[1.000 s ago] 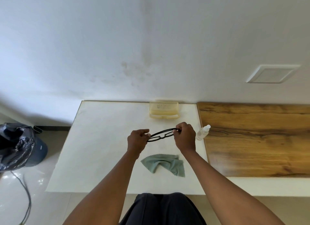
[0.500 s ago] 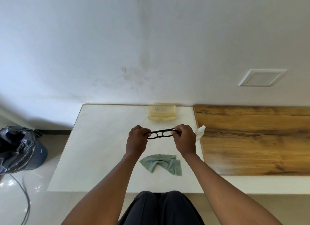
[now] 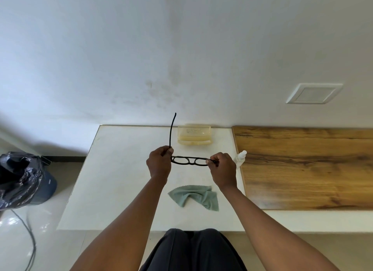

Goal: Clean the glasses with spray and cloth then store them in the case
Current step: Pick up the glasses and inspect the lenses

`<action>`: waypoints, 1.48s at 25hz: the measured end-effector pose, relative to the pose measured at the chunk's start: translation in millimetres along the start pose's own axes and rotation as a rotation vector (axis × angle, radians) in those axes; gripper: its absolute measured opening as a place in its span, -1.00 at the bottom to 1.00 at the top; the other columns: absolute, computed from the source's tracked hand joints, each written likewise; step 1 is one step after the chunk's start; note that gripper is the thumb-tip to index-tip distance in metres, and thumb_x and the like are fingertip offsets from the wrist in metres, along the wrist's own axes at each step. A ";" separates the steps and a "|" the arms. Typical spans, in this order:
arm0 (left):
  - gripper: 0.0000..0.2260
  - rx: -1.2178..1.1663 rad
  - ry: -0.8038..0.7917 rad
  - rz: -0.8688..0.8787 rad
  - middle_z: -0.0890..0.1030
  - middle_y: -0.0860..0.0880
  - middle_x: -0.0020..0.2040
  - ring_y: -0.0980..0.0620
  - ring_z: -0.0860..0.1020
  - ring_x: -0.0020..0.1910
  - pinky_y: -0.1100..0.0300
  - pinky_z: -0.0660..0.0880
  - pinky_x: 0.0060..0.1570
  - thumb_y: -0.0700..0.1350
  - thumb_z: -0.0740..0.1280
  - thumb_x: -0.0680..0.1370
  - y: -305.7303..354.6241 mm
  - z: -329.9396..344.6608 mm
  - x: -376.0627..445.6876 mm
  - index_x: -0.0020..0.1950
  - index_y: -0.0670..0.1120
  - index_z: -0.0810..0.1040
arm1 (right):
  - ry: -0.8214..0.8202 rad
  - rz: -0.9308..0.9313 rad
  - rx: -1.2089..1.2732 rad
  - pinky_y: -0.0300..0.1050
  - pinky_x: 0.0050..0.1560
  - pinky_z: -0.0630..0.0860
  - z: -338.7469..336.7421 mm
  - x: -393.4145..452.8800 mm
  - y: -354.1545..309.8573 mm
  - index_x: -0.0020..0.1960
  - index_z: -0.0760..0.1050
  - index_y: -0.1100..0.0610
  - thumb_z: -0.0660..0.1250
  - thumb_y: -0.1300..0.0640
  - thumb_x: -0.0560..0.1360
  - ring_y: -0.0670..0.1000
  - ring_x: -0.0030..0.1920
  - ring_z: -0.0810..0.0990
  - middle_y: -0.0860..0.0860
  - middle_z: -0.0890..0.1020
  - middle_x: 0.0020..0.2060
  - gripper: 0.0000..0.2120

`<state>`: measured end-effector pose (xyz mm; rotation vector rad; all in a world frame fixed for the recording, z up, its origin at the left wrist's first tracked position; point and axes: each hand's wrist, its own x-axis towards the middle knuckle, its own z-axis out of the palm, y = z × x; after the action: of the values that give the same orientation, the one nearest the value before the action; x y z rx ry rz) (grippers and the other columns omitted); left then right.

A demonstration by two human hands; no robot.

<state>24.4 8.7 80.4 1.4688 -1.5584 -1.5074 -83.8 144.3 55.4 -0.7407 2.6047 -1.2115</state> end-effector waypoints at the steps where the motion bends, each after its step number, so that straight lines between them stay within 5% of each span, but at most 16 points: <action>1: -0.92 -0.026 -0.007 -0.014 0.61 -0.02 -0.22 -0.10 0.58 -0.07 0.05 0.54 0.07 -0.18 0.37 0.48 -1.7 -1.0 0.3 -0.07 -0.10 0.65 | -0.011 0.001 -0.007 -0.31 -0.19 0.25 -0.1 -0.5 -0.5 -0.15 0.53 0.26 0.39 0.25 0.42 -0.02 -0.19 0.44 0.14 0.57 -0.16 -0.93; 4: -0.89 -0.060 -0.040 -0.022 0.62 -0.01 -0.18 -0.09 0.58 -0.05 -0.07 0.52 0.13 -0.20 0.36 0.49 -4.3 -2.8 -0.4 -0.02 -0.09 0.64 | -0.047 -0.005 -0.030 -0.25 -0.16 0.31 -1.5 0.2 -2.0 -0.12 0.54 0.25 0.38 0.24 0.44 0.06 -0.18 0.51 0.13 0.54 -0.14 -0.92; 10: -0.85 -0.127 -0.087 0.005 0.60 -0.07 -0.10 -0.04 0.55 -0.10 -0.01 0.52 0.13 -0.24 0.32 0.52 -5.2 -3.0 -4.3 0.06 -0.15 0.61 | -0.068 -0.146 -0.142 -0.04 -0.05 0.46 0.3 3.1 -5.3 0.10 0.60 0.19 0.34 0.21 0.48 0.15 -0.01 0.46 0.15 0.52 -0.06 -0.79; 18: -0.88 -0.158 -0.071 0.020 0.58 -0.05 -0.17 -0.04 0.53 -0.14 0.01 0.54 0.08 -0.23 0.32 0.52 -5.3 -4.1 -5.4 0.03 -0.13 0.60 | 0.060 -0.301 -0.225 0.00 -0.36 0.48 4.4 -0.6 -14.0 -0.07 0.63 0.23 0.37 0.35 0.43 0.22 -0.16 0.47 0.16 0.55 -0.25 -0.88; 25: -0.94 -0.197 -0.043 -0.055 0.54 -0.01 -0.27 -0.05 0.50 -0.19 0.03 0.54 0.04 -0.22 0.33 0.52 -8.1 -10.4 -3.9 -0.11 -0.07 0.56 | 0.206 0.121 0.097 -0.19 -0.16 0.32 1.6 16.3 -34.1 -0.01 0.61 0.25 0.27 0.21 0.53 0.16 -0.10 0.56 0.20 0.63 -0.17 -0.83; 30: -0.96 -0.193 -0.119 -0.069 0.54 -0.05 -0.30 -0.04 0.51 -0.21 0.04 0.55 0.01 -0.21 0.32 0.53 -14.2 -16.5 0.3 -0.08 -0.15 0.55 | 0.099 0.288 0.299 -0.21 -0.07 0.36 -6.2 18.9 -34.1 0.00 0.60 0.24 0.30 0.16 0.52 0.01 -0.15 0.51 0.07 0.60 -0.23 -0.82; 34: -0.81 -0.265 -0.242 -0.065 0.54 -0.07 -0.18 0.00 0.53 -0.16 0.09 0.52 0.02 -0.25 0.28 0.55 -6.1 -17.3 -2.7 0.16 -0.16 0.43 | 0.085 0.419 0.436 -0.13 -0.15 0.43 -14.8 29.2 -33.9 -0.18 0.61 0.18 0.35 0.17 0.48 0.00 -0.28 0.47 -0.01 0.53 -0.41 -0.88; 37: -0.81 -0.381 -0.369 -0.063 0.55 -0.05 -0.15 0.04 0.53 -0.14 0.12 0.48 0.05 -0.29 0.25 0.55 6.4 -18.9 -5.9 0.12 -0.08 0.48 | 0.081 0.551 0.582 -0.17 -0.35 0.49 -25.5 42.5 -35.9 -0.37 0.51 0.11 0.41 0.21 0.42 0.02 -0.35 0.45 0.03 0.52 -0.42 -0.80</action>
<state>41.0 5.9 92.7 1.0748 -1.3215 -2.0685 -116.4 120.3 101.3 0.1283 2.0946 -1.6783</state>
